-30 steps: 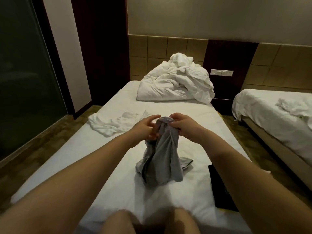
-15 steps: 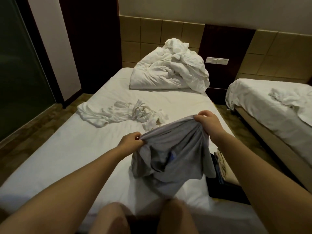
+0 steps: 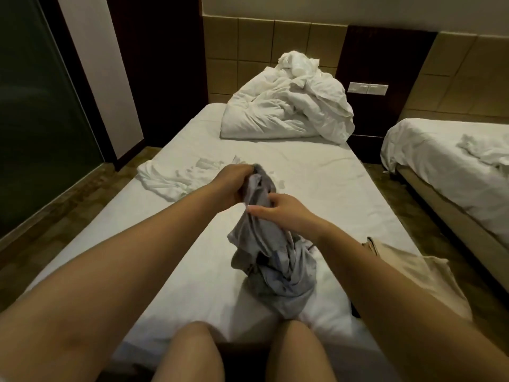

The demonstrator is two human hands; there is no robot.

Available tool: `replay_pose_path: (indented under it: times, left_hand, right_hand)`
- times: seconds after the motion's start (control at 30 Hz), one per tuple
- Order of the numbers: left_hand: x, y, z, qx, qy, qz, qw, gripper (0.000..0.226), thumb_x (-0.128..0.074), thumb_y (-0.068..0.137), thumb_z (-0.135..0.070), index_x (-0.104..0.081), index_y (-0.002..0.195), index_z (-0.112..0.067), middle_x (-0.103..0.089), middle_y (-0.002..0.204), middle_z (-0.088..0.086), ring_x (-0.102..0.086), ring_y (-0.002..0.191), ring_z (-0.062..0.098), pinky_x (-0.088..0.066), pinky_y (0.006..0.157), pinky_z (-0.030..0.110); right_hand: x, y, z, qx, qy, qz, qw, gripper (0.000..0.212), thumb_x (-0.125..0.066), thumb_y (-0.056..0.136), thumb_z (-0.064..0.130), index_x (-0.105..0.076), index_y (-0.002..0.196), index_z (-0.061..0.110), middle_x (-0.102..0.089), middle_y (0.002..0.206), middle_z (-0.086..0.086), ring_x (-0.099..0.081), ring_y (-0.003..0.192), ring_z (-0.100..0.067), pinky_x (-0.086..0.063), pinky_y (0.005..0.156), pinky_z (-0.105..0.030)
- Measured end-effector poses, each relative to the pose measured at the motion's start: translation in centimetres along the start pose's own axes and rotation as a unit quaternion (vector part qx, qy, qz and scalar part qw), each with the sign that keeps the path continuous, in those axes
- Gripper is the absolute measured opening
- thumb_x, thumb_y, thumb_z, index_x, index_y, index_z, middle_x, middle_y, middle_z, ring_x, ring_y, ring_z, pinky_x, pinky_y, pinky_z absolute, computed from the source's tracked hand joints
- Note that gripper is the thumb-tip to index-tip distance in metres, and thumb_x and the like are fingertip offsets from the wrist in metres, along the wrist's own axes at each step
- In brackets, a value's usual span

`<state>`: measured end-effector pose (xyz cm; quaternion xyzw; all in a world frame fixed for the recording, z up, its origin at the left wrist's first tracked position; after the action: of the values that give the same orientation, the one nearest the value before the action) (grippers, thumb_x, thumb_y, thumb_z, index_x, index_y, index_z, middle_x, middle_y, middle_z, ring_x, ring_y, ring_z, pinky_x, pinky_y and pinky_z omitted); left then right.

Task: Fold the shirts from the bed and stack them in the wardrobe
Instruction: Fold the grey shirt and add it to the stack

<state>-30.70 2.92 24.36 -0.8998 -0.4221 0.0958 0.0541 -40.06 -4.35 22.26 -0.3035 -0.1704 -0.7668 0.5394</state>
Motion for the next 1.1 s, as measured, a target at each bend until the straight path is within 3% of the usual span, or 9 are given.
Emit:
replay_pose_path:
  times: [0.17,0.37,0.43,0.5,0.57,0.67,0.7,0.93,1.1]
  left_hand:
    - [-0.4,0.5,-1.2,-0.006,-0.044,0.051,0.998,0.027,-0.044,0.098,-0.03,-0.052,0.118,-0.014,-0.06,0.105,0.009,-0.059,0.095,0.022,-0.049,0.083,0.033]
    - [1.1,-2.2,1.8,-0.091,0.207,0.119,0.967,0.03,-0.057,0.092,-0.03,-0.047,0.12,-0.027,-0.058,0.105,-0.013,-0.06,0.088,-0.002,-0.048,0.064,0.014]
    - [0.9,-2.4,2.8,-0.106,0.174,0.134,0.97,0.03,-0.063,0.087,-0.01,-0.054,0.113,-0.02,-0.064,0.097,-0.008,-0.064,0.079,-0.001,-0.051,0.065,0.015]
    - [1.1,-2.0,2.8,-0.118,0.136,0.063,0.982,0.015,-0.06,0.089,-0.009,-0.061,0.103,-0.014,-0.066,0.094,0.002,-0.064,0.085,0.013,-0.052,0.07,0.022]
    - [1.3,-1.4,2.5,-0.106,0.126,-0.01,0.986,0.011,-0.054,0.093,-0.015,-0.062,0.1,-0.012,-0.065,0.097,0.008,-0.06,0.091,0.023,-0.05,0.077,0.03]
    - [0.6,-1.0,1.7,-0.113,0.194,-0.017,0.974,0.014,-0.052,0.094,-0.017,-0.063,0.101,-0.013,-0.064,0.098,0.009,-0.06,0.091,0.025,-0.05,0.084,0.037]
    - [0.5,-1.1,1.0,-0.129,0.216,-0.013,0.968,0.014,-0.052,0.094,-0.015,-0.064,0.101,-0.013,-0.065,0.097,0.009,-0.06,0.091,0.025,-0.05,0.087,0.039]
    - [-0.2,-2.3,-3.9,-0.195,0.342,0.037,0.918,0.02,-0.051,0.095,-0.016,-0.065,0.109,-0.012,-0.062,0.098,0.005,-0.057,0.091,0.019,-0.046,0.082,0.029]
    - [-0.6,-3.5,-9.8,-0.22,0.527,0.075,0.818,0.016,-0.059,0.09,-0.015,-0.07,0.101,-0.015,-0.063,0.087,-0.002,-0.05,0.073,0.007,-0.036,0.058,0.01]
  right_hand:
    - [2.3,1.5,0.9,-0.05,0.154,-0.139,0.977,0.027,-0.054,0.094,0.022,-0.061,0.11,0.002,-0.063,0.103,-0.012,-0.061,0.096,-0.027,-0.05,0.086,-0.035]
    - [5.2,3.9,1.5,-0.092,0.627,-0.14,0.761,0.015,-0.046,0.096,0.006,-0.058,0.101,0.0,-0.064,0.066,-0.01,-0.062,0.055,-0.018,-0.052,0.054,-0.028]
    - [5.4,4.1,2.3,-0.082,0.659,-0.1,0.741,0.009,-0.061,0.085,0.0,-0.061,0.094,-0.002,-0.063,0.062,-0.011,-0.06,0.05,-0.016,-0.049,0.049,-0.026]
    - [5.7,3.6,2.5,-0.085,0.671,-0.093,0.731,0.016,-0.064,0.085,0.004,-0.06,0.1,0.001,-0.065,0.088,-0.015,-0.067,0.064,-0.016,-0.051,0.051,-0.027]
    - [6.4,2.6,1.9,-0.099,0.632,-0.116,0.76,0.03,-0.054,0.095,0.023,-0.051,0.122,0.012,-0.059,0.111,-0.008,-0.063,0.097,-0.019,-0.051,0.062,-0.029]
    - [7.2,0.9,1.7,-0.035,0.265,-0.162,0.95,0.04,-0.057,0.091,0.033,-0.047,0.126,0.016,-0.053,0.112,0.003,-0.053,0.098,-0.013,-0.047,0.072,-0.015]
    - [7.4,0.6,1.9,0.015,0.156,-0.186,0.97,0.046,-0.063,0.087,0.033,-0.047,0.127,0.017,-0.054,0.118,0.004,-0.052,0.103,-0.012,-0.046,0.083,-0.016]
    - [5.2,0.1,5.2,0.214,-0.146,-0.136,0.956,0.089,-0.076,0.074,0.033,-0.026,0.147,0.032,-0.032,0.151,0.002,-0.032,0.136,-0.021,-0.033,0.11,-0.04]
    - [6.1,-1.0,8.2,0.275,-0.153,-0.215,0.924,0.056,-0.074,0.078,0.032,-0.053,0.128,0.019,-0.057,0.128,-0.003,-0.047,0.121,-0.02,-0.037,0.097,-0.025]
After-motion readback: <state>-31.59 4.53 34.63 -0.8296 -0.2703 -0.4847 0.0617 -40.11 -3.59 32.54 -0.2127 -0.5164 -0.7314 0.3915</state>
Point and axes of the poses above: each hand's wrist, its own y-axis towards the middle knuckle, its own x-axis out of the back of the hand, z = x × y, the point moved 6 cm from there along y, towards the middle knuckle
